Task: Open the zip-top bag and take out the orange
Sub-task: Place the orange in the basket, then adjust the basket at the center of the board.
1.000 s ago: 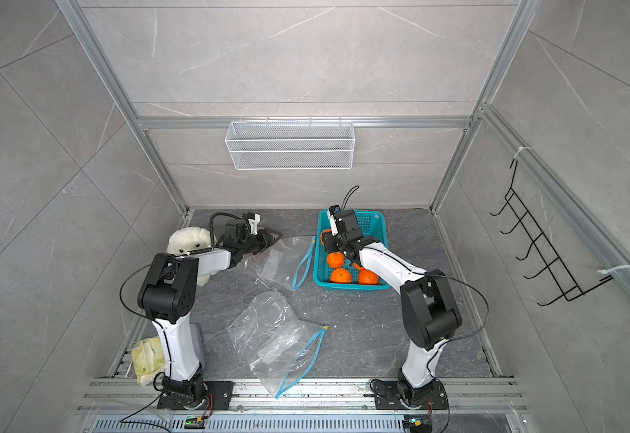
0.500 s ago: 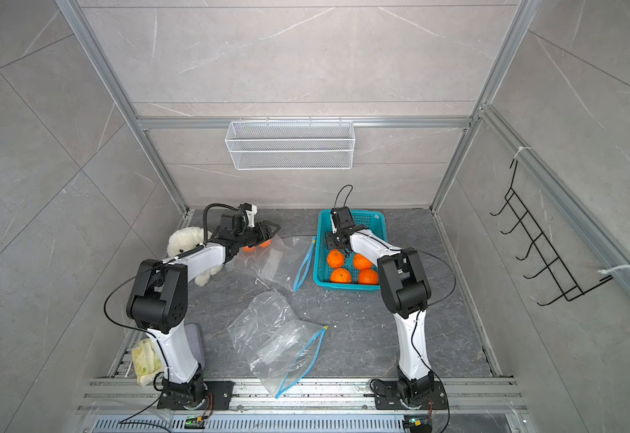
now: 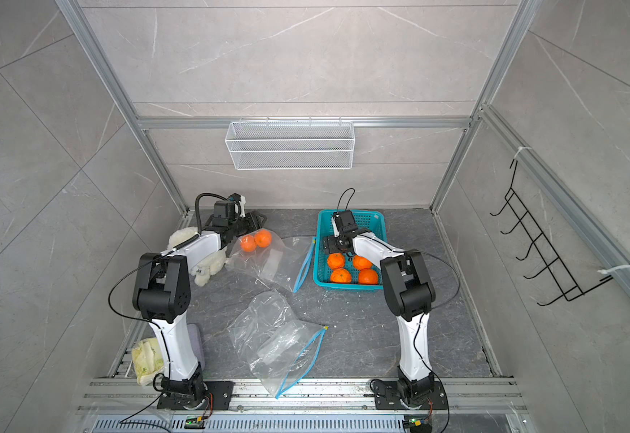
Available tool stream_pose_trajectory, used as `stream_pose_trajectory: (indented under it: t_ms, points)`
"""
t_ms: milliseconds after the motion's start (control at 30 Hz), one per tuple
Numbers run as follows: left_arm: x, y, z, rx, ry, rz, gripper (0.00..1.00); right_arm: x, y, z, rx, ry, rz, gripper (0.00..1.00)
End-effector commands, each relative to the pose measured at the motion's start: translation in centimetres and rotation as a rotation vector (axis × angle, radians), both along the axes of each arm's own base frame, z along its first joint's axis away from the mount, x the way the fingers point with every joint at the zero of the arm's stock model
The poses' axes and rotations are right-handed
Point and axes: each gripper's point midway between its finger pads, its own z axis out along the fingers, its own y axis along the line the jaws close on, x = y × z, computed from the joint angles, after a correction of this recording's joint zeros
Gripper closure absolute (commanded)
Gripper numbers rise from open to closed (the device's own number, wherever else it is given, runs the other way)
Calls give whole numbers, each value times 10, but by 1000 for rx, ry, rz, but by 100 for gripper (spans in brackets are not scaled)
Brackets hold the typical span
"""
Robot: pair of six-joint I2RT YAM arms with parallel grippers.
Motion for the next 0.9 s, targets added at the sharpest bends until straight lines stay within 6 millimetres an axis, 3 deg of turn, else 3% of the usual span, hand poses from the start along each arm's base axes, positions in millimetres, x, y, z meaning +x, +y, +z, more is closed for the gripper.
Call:
stream_pose_trajectory:
  t_ms: [0, 133, 233, 333, 500, 667, 867]
  points:
    - [7, -5, -17, 6, 28, -27, 44, -9, 15, 72, 94, -188, 82, 21]
    - [8, 2, -37, 7, 70, 26, 54, -50, 59, 109, 175, -269, 284, 34]
    - [8, 4, -48, 3, 87, 45, 64, -81, 97, 114, 178, -262, 426, 44]
    - [6, 6, -59, 3, 106, 62, 72, -98, 126, 102, 165, -200, 491, 48]
    - [2, 20, -76, 57, 139, 122, 84, -115, 148, 65, 122, -96, 572, 55]
    - [3, 24, -82, 48, 144, 136, 89, -99, 124, 38, -58, -33, 484, 59]
    - [2, 31, -87, 50, 156, 153, 97, -103, 100, 34, -112, -34, 433, 60]
